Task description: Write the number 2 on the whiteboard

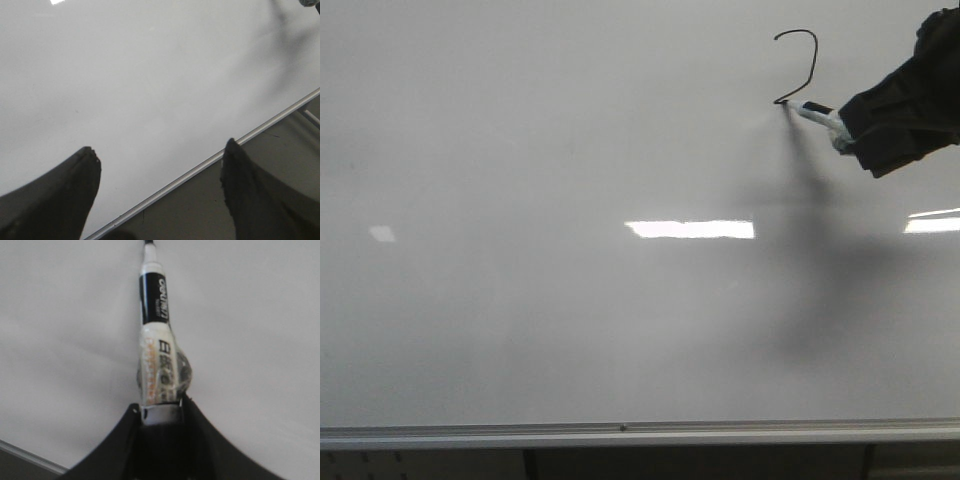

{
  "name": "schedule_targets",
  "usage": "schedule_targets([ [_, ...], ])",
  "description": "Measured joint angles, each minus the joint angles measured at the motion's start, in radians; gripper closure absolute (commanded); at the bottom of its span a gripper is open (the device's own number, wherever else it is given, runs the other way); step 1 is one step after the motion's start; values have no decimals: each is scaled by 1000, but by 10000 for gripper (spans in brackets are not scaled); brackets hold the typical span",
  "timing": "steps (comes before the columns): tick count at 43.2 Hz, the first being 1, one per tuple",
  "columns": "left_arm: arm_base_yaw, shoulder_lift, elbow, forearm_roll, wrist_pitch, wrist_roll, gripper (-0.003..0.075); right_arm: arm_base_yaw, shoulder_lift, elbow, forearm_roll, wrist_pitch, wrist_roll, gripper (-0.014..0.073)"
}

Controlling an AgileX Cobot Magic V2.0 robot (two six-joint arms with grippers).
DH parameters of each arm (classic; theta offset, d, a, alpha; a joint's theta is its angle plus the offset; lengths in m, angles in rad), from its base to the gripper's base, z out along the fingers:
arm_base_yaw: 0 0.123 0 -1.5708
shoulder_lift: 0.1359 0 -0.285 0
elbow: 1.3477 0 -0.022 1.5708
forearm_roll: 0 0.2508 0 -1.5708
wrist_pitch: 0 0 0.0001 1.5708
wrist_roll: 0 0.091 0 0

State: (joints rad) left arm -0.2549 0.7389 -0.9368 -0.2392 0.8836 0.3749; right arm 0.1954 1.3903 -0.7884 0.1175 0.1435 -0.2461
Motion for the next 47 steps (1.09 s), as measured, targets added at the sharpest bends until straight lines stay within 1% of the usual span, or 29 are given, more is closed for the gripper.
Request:
schedule_targets([
  [7,0,0,0,0,0,0,227,-79,-3,0,0,42,-2,561],
  [11,0,0,0,0,0,0,227,-86,-19,0,6,59,-2,561],
  [15,0,0,0,0,0,0,227,-57,-68,-5,14,106,-2,561],
  [19,0,0,0,-5,-2,30,227,1,-136,-31,18,224,-11,561],
  [23,0,21,-4,-45,22,113,227,74,-208,-84,18,400,-51,561],
  [27,-15,65,-30,-110,77,198,227,147,-248,-157,19,612,-131,561],
  [30,-54,100,-56,-157,111,260,227,196,-264,-207,22,764,-210,561],
  [33,-119,139,-81,-183,134,314,227,243,-270,-249,35,910,-288,561],
  [36,-189,175,-99,-193,145,351,227,277,-272,-269,63,1004,-349,561],
  [40,-294,227,-124,-197,146,386,227,311,-272,-280,126,1070,-420,561],
  [47,-457,336,-166,-199,146,407,227,334,-272,-280,244,1093,-512,561],
])
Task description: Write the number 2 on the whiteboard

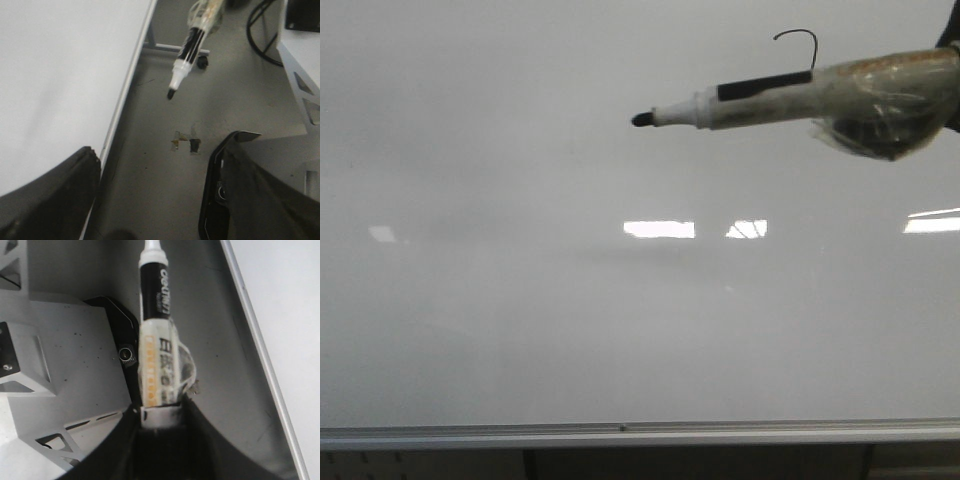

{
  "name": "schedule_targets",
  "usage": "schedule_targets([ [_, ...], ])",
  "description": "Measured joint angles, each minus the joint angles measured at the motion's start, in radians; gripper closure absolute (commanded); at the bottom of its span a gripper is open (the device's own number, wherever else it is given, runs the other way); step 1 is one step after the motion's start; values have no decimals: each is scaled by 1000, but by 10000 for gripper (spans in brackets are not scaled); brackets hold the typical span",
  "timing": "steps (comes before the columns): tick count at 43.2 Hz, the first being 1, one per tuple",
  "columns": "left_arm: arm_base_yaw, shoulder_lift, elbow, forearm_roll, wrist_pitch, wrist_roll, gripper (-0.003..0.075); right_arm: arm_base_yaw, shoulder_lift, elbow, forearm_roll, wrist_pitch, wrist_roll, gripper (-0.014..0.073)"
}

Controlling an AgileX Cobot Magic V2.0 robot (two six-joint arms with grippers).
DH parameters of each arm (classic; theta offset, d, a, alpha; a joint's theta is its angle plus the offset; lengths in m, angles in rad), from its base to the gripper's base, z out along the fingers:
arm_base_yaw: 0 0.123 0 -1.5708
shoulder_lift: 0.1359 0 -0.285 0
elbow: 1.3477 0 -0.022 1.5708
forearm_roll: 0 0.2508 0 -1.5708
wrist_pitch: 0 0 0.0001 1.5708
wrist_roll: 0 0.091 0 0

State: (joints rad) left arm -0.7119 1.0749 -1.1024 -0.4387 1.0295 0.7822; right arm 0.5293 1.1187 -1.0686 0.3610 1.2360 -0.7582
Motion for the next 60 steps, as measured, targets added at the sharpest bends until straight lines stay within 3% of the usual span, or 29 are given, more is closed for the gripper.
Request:
schedule_targets([
  [11,-154,161,-68,-2,-57,5,227,2,0,0,75,4,-51,561],
  [26,-192,309,-122,-4,-95,5,241,2,-2,0,79,4,-58,561],
  [43,-194,333,-123,-8,-93,6,659,2,-2,-2,76,-6,-58,550],
  [48,-198,333,-123,-10,-78,19,741,2,-2,-2,72,-11,-66,453],
  [56,-198,333,-123,-10,-81,21,739,2,-2,-3,72,-12,-68,165],
  [60,-195,333,-123,-8,-85,5,739,-3,-12,-5,57,-8,-29,151],
])
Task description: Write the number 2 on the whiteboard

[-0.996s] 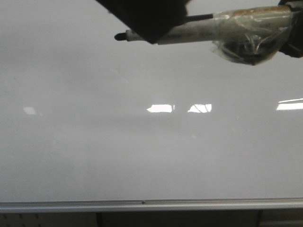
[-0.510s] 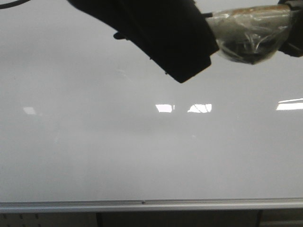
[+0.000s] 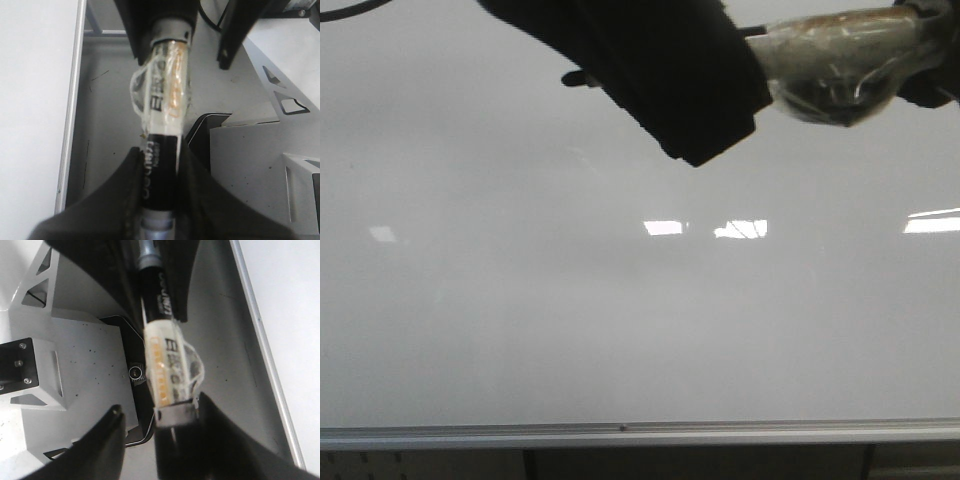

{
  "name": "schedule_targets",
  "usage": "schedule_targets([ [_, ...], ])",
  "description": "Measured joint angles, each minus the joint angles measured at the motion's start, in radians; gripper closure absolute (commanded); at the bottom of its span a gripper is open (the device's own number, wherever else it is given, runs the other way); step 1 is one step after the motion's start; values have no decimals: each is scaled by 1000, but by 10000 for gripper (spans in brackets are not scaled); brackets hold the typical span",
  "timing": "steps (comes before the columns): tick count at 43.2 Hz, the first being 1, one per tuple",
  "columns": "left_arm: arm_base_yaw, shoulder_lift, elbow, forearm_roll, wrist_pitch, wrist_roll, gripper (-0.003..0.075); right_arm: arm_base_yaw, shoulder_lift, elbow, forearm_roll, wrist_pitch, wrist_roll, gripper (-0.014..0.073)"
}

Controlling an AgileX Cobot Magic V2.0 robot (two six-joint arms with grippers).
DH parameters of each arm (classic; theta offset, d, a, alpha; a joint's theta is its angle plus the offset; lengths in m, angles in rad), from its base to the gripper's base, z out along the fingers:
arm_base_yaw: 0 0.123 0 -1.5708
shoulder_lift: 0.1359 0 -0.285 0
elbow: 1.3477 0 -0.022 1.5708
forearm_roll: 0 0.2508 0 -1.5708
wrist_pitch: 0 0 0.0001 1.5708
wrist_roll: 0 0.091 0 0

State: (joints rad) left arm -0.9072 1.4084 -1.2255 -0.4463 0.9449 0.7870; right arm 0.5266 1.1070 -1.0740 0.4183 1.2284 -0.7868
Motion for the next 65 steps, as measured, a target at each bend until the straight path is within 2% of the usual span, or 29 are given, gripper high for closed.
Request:
schedule_targets([
  [7,32,-32,-4,91,0,-129,739,-54,-69,0,-137,11,191,151],
  [15,96,-124,-26,318,9,-428,739,-146,-186,0,-345,17,482,151],
  [20,148,-208,-26,460,38,-622,739,-176,-252,0,-418,24,574,151],
  [26,229,-322,31,625,10,-815,739,-178,-296,-2,-425,33,597,151],
  [33,379,-454,193,809,-95,-1026,739,-178,-303,2,-425,27,601,151],
  [43,610,-502,404,865,-306,-1220,739,-178,-303,69,-425,-33,602,151],
  [50,711,-456,488,852,-529,-1270,739,-178,-303,97,-426,-57,603,151],
  [65,733,-242,498,850,-832,-1281,739,-178,-303,100,-427,-66,608,151],
])
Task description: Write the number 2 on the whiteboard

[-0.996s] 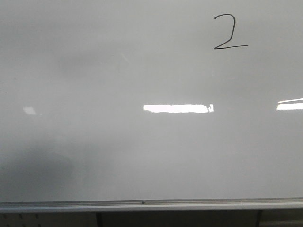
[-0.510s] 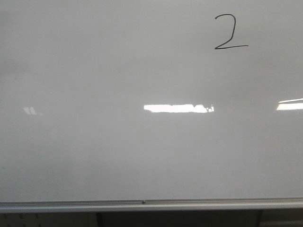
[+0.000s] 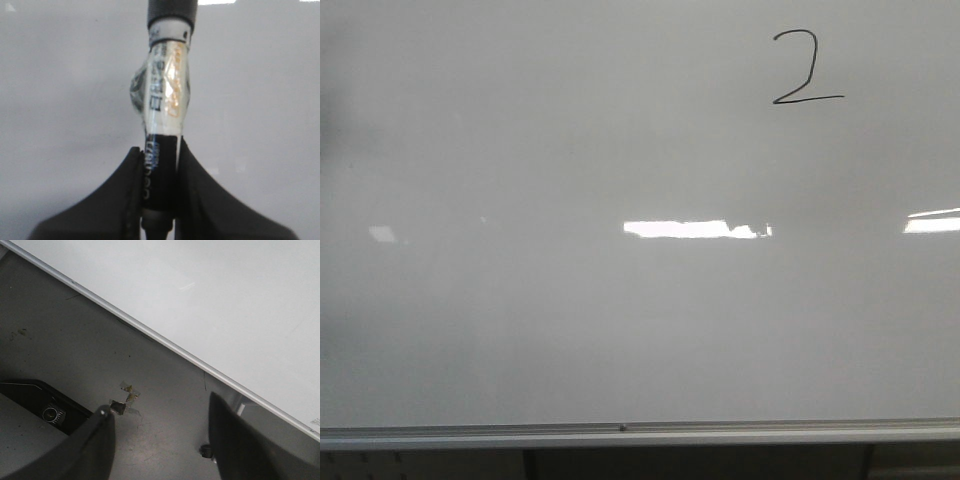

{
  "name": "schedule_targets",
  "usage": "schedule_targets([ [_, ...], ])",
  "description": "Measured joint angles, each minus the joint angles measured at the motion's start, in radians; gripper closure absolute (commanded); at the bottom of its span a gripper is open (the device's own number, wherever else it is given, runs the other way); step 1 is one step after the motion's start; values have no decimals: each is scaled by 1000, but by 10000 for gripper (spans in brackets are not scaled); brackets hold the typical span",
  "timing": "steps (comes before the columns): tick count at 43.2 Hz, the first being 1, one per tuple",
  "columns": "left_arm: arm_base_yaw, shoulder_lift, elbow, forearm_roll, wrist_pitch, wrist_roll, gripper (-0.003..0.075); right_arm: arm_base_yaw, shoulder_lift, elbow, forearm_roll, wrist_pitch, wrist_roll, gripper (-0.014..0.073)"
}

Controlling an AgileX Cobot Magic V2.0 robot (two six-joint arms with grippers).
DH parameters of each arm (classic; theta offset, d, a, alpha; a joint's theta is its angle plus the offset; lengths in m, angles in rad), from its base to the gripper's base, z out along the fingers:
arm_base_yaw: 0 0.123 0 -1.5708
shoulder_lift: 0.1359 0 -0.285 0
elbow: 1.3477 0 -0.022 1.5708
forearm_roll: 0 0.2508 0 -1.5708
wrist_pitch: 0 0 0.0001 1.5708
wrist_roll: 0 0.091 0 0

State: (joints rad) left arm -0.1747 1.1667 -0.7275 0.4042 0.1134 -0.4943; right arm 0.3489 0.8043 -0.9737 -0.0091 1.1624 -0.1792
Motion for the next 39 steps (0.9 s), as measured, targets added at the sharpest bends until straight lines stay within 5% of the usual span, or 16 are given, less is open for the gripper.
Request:
schedule_targets([
  [23,101,317,0,-61,-381,0,724,0,0,1,0,-1,0,151],
  [27,101,363,0,-61,-437,0,663,0,0,1,0,-2,0,151],
  [39,101,430,0,-49,-489,0,317,0,0,1,0,-5,0,151],
])
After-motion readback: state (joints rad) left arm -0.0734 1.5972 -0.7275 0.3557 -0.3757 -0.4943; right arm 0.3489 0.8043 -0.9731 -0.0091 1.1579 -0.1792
